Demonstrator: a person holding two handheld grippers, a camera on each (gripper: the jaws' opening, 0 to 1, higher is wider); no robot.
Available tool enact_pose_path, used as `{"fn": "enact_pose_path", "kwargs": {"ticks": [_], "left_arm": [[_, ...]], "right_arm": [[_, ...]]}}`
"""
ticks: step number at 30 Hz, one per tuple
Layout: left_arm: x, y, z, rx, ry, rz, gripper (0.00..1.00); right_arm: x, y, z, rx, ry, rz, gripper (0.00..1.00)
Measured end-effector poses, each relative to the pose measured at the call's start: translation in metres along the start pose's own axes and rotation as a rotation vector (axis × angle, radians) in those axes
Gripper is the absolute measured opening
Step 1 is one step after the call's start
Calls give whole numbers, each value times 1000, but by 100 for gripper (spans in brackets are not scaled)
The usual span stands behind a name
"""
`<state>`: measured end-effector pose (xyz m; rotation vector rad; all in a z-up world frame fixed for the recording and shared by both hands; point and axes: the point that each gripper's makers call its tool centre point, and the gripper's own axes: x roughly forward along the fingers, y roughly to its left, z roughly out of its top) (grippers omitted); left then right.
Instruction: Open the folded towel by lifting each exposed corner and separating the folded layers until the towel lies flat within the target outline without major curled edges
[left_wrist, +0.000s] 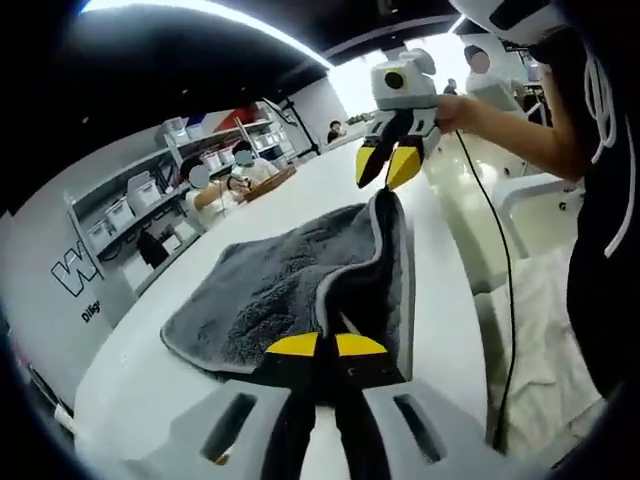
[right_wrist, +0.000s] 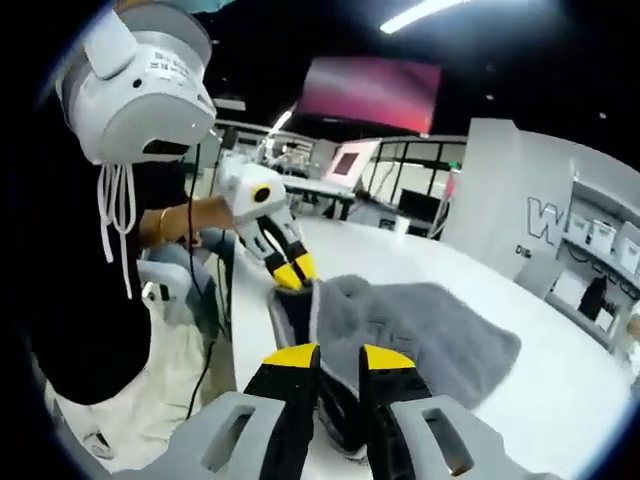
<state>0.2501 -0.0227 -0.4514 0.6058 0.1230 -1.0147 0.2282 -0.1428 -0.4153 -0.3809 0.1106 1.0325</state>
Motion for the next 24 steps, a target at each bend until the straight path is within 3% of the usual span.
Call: {"fn": "enact_pose_path", "kwargs": {"ticks": [3, 9, 13, 18, 24], "left_arm": [[-2, 3, 10, -58, -51, -3, 2], [-6, 11, 14, -61, -62, 25, 2], [-4, 10, 17, -35, -64, 20, 2], [-2, 9, 23, -19, -74, 23, 2], [-6, 15, 34, -2, -95, 51, 2]], "right_arm": [[3, -3, 6, -1, -15, -12, 10], [12, -13, 19, -31, -20, -66, 11], [26, -10, 23, -40, 12, -62, 11], [43, 2, 38, -63, -18, -5, 12], [57, 8, 42, -98, 3, 5, 14]]}}
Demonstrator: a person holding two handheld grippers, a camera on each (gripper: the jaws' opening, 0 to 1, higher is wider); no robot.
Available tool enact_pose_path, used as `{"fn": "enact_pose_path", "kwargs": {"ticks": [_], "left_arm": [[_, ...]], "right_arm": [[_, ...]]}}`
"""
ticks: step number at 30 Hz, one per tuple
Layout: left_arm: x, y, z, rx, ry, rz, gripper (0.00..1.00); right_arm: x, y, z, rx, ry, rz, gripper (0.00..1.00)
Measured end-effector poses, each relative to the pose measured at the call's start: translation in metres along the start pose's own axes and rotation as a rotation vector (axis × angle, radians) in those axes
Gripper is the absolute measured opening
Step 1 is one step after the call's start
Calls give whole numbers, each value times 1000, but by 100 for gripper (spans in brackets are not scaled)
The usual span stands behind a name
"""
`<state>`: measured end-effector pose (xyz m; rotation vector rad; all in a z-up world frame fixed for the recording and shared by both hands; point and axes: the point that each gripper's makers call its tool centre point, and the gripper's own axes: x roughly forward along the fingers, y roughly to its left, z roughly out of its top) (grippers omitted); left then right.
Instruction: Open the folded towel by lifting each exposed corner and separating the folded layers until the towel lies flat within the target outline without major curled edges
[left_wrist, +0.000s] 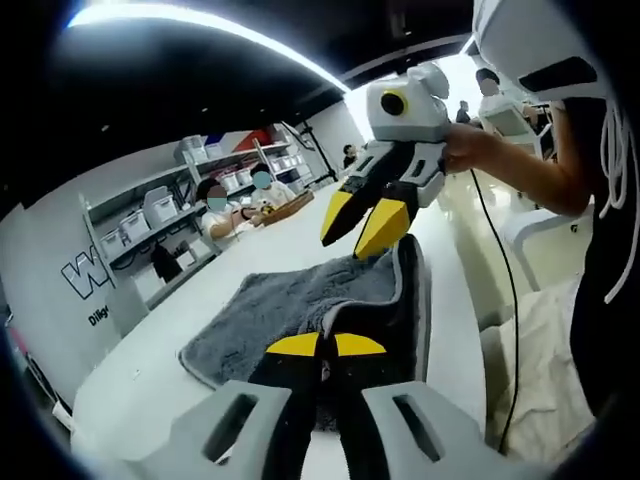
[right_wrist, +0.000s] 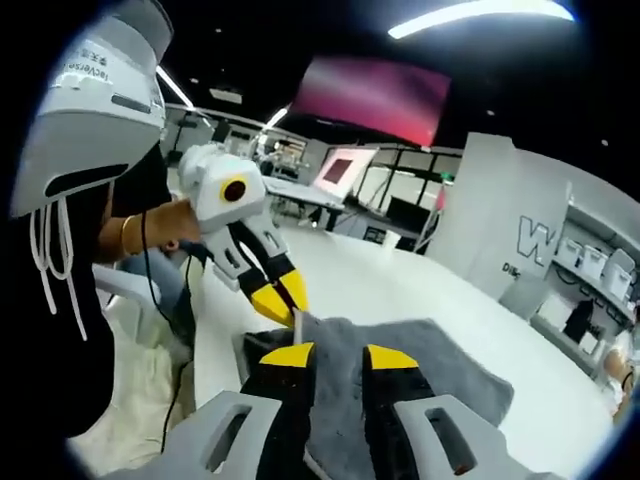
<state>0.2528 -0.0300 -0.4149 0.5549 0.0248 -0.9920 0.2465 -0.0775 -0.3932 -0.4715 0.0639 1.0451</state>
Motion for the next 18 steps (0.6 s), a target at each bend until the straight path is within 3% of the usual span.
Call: {"fn": "enact_pose_path", "kwargs": {"ticks": [5, 18], "left_arm": [[-1, 3, 5, 21, -5, 9, 2], [-2, 2, 12, 131, -3, 3, 2]], "right_arm": [[8, 9, 8, -19, -17, 34, 15], [30, 17, 5, -120, 51, 71, 16]]}}
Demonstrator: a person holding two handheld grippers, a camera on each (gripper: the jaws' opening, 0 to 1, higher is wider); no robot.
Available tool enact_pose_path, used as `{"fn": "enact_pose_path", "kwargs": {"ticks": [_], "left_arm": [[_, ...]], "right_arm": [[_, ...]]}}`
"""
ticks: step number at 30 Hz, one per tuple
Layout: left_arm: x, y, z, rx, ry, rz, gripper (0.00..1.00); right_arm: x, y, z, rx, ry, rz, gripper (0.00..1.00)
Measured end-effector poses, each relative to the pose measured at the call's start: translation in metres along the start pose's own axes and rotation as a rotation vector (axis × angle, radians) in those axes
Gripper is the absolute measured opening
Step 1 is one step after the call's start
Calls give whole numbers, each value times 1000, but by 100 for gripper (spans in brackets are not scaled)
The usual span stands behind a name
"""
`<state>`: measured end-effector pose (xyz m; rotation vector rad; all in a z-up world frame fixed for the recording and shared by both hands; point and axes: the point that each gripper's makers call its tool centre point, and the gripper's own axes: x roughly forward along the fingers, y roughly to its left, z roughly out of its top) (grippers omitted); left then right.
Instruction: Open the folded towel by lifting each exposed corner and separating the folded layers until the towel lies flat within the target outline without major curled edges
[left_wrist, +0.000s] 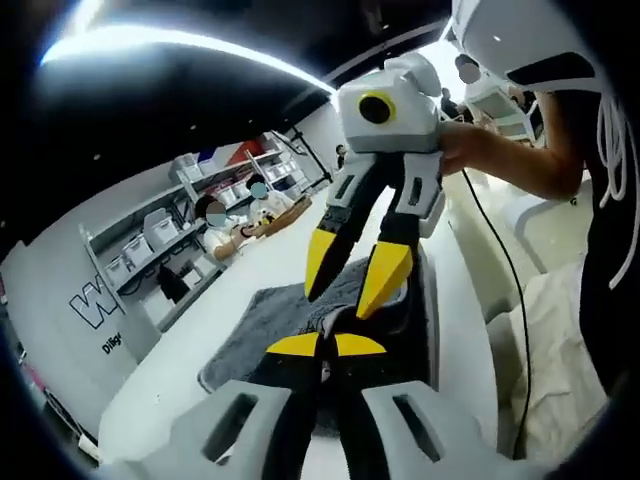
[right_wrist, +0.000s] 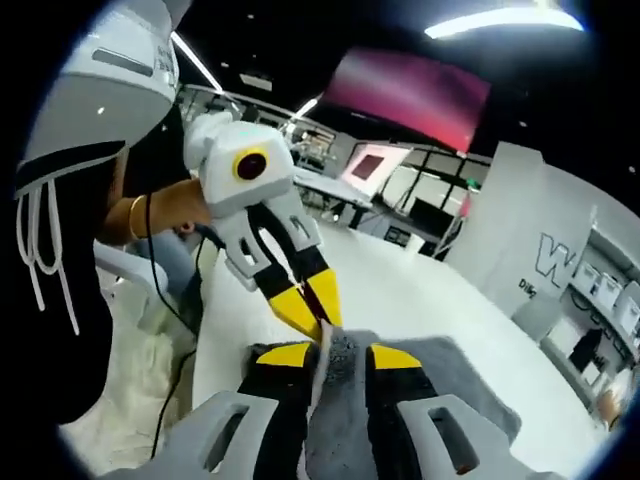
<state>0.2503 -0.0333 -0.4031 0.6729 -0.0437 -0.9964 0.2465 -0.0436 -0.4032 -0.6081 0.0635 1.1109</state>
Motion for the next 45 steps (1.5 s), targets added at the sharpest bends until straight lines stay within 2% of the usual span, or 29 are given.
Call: {"fn": "enact_pose_path", "kwargs": {"ticks": [7, 20, 34, 38, 45], "left_arm": [[0, -1, 0, 30, 3, -13, 2], [0, -1, 1, 48, 6, -21, 2], [-1, 1, 0, 46, 11, -21, 2], [-6, 6, 0, 19, -3, 10, 3], [-9, 16, -15, -2, 43, 54, 10]], "right_arm": [[11, 5, -3, -19, 19, 21, 17], [25, 5, -6, -174, 88, 5, 13], [27, 7, -9, -175, 82, 14, 1], [26, 4, -7, -182, 76, -2, 0], [21, -6, -3, -148, 47, -40, 0]]}}
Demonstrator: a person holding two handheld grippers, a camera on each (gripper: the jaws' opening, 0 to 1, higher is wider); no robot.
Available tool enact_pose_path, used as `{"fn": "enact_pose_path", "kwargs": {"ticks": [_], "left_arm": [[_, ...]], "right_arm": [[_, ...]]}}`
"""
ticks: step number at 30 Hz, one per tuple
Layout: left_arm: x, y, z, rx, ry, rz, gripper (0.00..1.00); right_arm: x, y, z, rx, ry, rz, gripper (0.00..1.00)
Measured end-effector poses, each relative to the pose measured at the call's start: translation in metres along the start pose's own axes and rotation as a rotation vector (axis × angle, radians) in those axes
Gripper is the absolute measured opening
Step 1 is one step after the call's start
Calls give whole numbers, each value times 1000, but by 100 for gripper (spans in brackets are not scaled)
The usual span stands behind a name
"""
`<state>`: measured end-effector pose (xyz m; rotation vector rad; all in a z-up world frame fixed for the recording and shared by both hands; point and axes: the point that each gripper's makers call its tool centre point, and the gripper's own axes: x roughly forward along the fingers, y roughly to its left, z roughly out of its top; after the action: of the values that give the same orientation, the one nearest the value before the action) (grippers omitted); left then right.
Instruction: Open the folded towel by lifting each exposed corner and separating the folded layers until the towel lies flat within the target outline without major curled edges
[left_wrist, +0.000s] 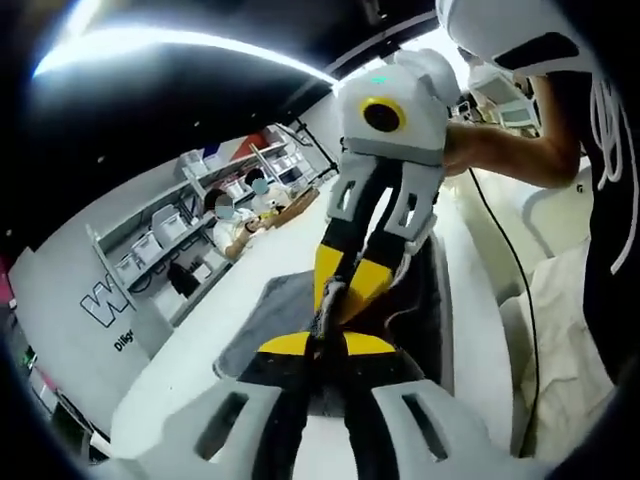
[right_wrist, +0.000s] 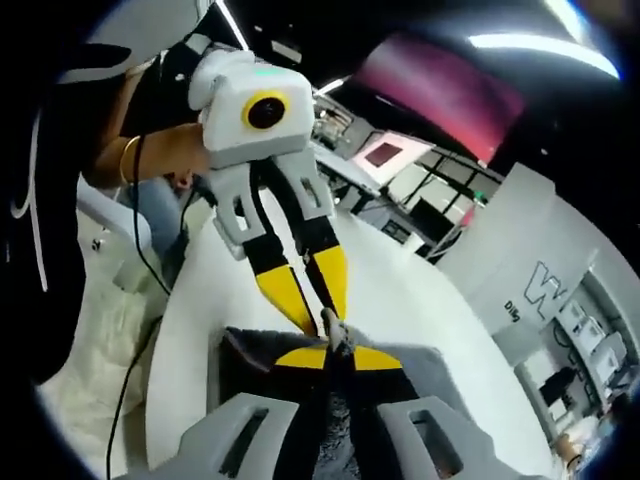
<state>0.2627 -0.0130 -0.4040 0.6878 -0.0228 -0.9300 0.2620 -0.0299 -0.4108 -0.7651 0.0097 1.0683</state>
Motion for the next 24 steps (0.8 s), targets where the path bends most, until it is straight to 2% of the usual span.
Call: {"fn": "enact_pose_path", "kwargs": {"ticks": [4, 7, 12, 15, 17, 24], "left_arm": [[0, 12, -9, -41, 13, 40, 11], [0, 23, -19, -45, 44, 96, 8], [0, 37, -30, -92, 42, 136, 12], [1, 43, -35, -72, 58, 139, 12], [1, 52, -38, -29, 82, 157, 12], [8, 71, -40, 14, 87, 171, 16]], "right_arm": [[-3, -5, 0, 13, -7, -18, 0], [-5, -7, 2, 16, -12, -29, 0], [-8, -13, 4, 24, -22, -54, 0], [-10, -17, 5, 28, -28, -66, 0], [-11, -20, 6, 35, -35, -77, 0], [-14, -24, 7, 77, -48, -91, 0]]}}
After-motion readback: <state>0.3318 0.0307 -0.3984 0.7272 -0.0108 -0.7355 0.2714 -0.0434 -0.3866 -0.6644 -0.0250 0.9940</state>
